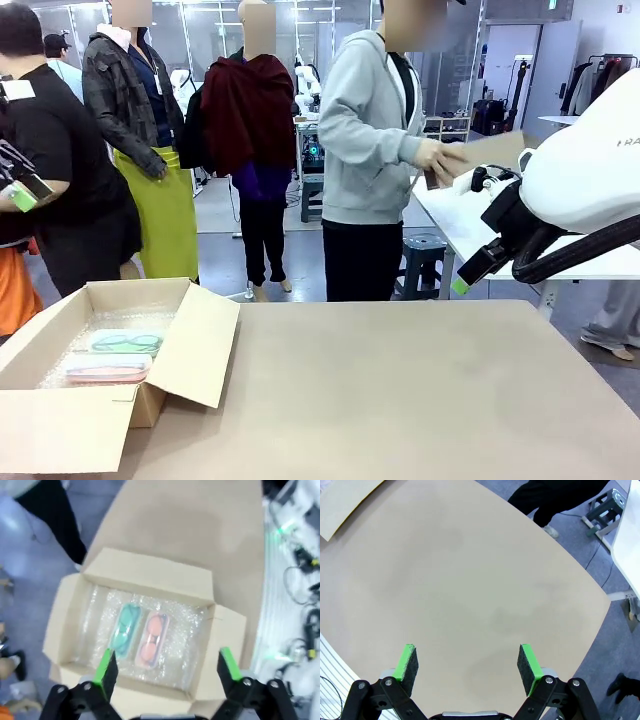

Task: Pack the glasses set securely to prepare it for shipping.
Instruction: Position the Package Box on the left side of the table.

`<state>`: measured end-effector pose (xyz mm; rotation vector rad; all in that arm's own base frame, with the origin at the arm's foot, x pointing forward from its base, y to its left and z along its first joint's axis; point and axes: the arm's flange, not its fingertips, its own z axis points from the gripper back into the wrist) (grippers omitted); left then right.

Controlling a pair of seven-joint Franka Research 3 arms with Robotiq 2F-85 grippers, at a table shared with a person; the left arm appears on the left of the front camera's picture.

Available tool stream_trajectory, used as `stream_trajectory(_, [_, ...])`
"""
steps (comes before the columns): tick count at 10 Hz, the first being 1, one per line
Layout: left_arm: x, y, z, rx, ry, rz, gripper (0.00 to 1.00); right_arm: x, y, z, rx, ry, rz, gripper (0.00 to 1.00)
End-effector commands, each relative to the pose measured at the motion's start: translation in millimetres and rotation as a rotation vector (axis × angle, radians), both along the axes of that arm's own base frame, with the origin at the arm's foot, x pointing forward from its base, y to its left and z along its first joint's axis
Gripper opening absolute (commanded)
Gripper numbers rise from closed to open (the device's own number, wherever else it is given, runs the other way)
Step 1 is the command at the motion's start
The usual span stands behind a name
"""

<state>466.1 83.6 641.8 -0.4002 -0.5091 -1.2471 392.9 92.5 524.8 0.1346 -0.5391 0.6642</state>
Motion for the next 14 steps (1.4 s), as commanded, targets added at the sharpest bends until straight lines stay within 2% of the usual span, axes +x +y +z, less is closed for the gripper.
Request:
stream_trajectory(1, [-25,-28,-14,0.051,-0.082,-0.036,1.00,-1,2,1,-0.007,0.005,-0.013,1.00])
stream_trajectory(3, [-40,-50,-16,0.078,-0.086,-0.003,1.00,-1,2,1,-0.007,0.005,-0.013,1.00])
stream_trajectory(6, [-56,-75,-28,0.098,-0.010,0.004,1.00,-1,2,1,-0.007,0.005,-0.013,1.00])
stream_trajectory(9, [-56,-81,-33,0.068,0.045,0.049,1.00,-1,2,1,-0.007,0.005,-0.013,1.00])
stream_trajectory(10, [-52,-78,-30,0.063,0.026,0.005,1.00,-1,2,1,-0.007,0.005,-0.013,1.00])
stream_trajectory(14, [-52,-78,-30,0.063,0.026,0.005,1.00,-1,2,1,-0.007,0.005,-0.013,1.00])
